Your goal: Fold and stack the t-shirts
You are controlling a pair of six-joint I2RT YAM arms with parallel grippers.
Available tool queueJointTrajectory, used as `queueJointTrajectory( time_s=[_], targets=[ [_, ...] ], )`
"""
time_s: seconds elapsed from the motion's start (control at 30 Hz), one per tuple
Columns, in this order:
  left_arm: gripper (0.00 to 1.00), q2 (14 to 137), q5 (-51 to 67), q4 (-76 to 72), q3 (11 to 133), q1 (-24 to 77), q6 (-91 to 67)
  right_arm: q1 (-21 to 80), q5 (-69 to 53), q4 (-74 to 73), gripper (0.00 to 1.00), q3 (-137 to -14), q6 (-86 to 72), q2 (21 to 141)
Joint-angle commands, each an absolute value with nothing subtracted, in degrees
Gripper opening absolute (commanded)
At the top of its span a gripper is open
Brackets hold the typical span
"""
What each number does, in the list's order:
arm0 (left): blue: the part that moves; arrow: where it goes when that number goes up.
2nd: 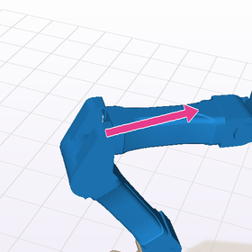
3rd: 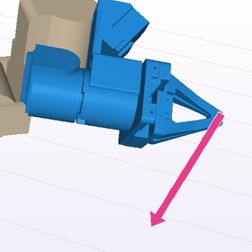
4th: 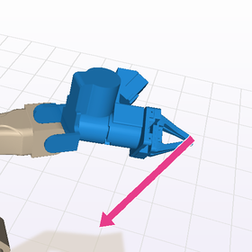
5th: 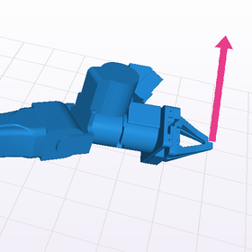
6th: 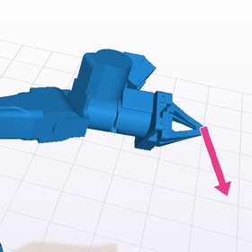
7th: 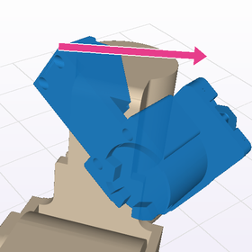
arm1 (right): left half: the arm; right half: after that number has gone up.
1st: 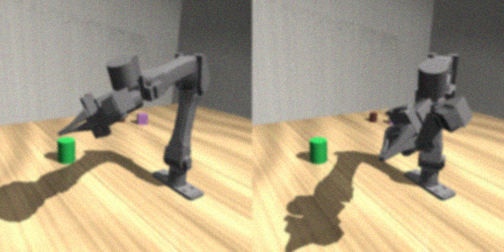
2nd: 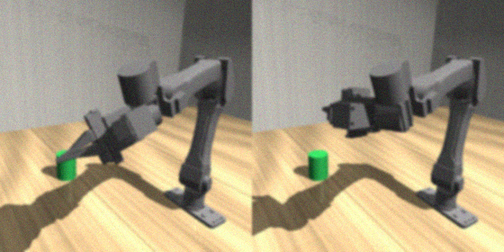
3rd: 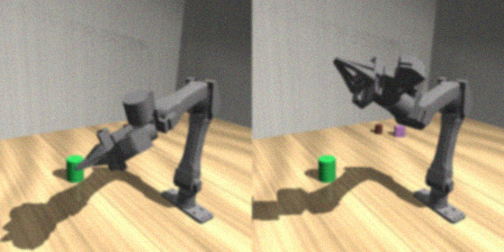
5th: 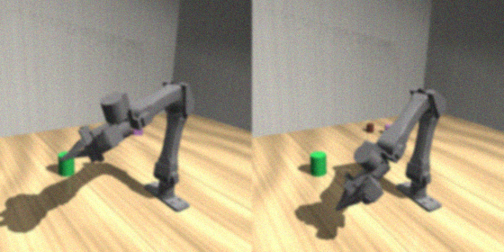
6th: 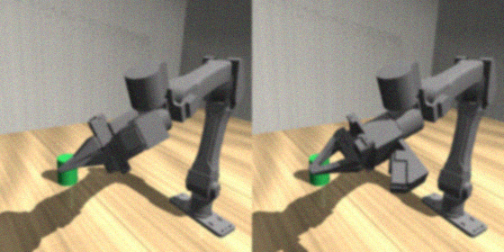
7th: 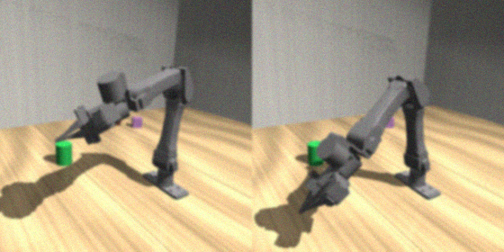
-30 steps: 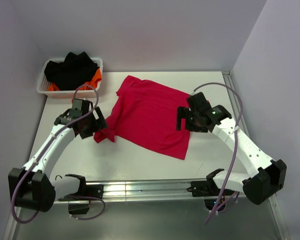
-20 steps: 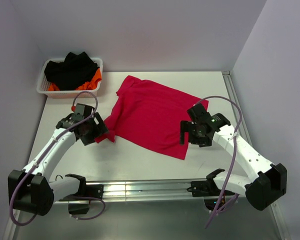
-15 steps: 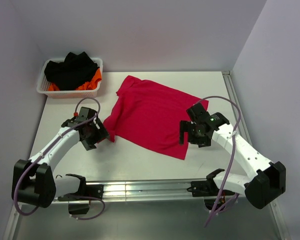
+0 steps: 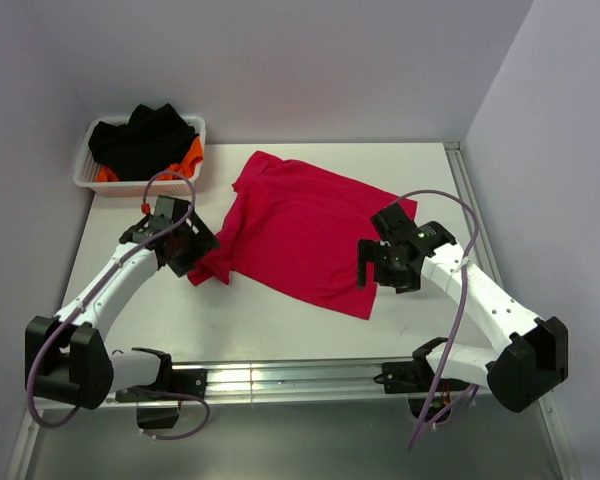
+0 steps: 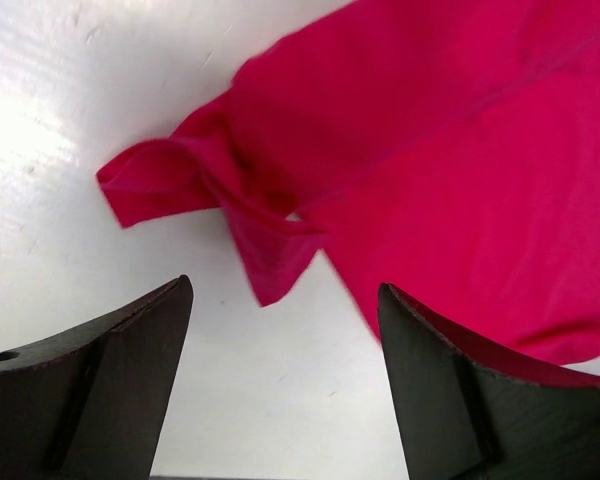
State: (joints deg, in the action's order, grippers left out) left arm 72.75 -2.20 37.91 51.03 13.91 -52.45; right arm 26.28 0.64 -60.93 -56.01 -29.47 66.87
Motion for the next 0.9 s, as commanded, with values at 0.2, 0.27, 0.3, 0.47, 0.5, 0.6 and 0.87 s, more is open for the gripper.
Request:
queueJointTrajectory(
  time_s=[0.2,0.27,0.3,0.47,0.5,0.6,0.87],
  targets=[
    [0.81,76.98,-6.33,34.90,52.30,14.06,-54.76,26.46,1.85,-61.35,1.00,-58.97,-27.42,68.11],
    [0.80,79.36,-6.33,32.97,51.51,14.06,-54.67,26.46,1.93,-61.43,1.00,-59.06,-27.16,68.47],
    [0.80,80.67,-6.59,32.26,51.24,14.06,-54.49,26.46,1.93,-61.26,1.00,-59.15,-26.98,68.55],
    [0.80,85.51,-7.12,29.27,53.08,14.06,-53.70,26.46,1.76,-61.17,1.00,-58.89,-26.54,68.55],
    [0.79,87.08,-7.21,29.01,53.61,14.06,-53.61,26.46,1.84,-61.17,1.00,-58.89,-26.63,68.55],
    [0.75,88.77,-7.29,29.70,55.98,14.06,-53.44,26.46,2.37,-61.43,1.00,-58.89,-26.63,68.38],
    [0.39,87.54,-7.73,30.58,56.34,14.06,-53.44,26.46,3.87,-62.58,0.98,-59.33,-27.42,68.03]
  ],
)
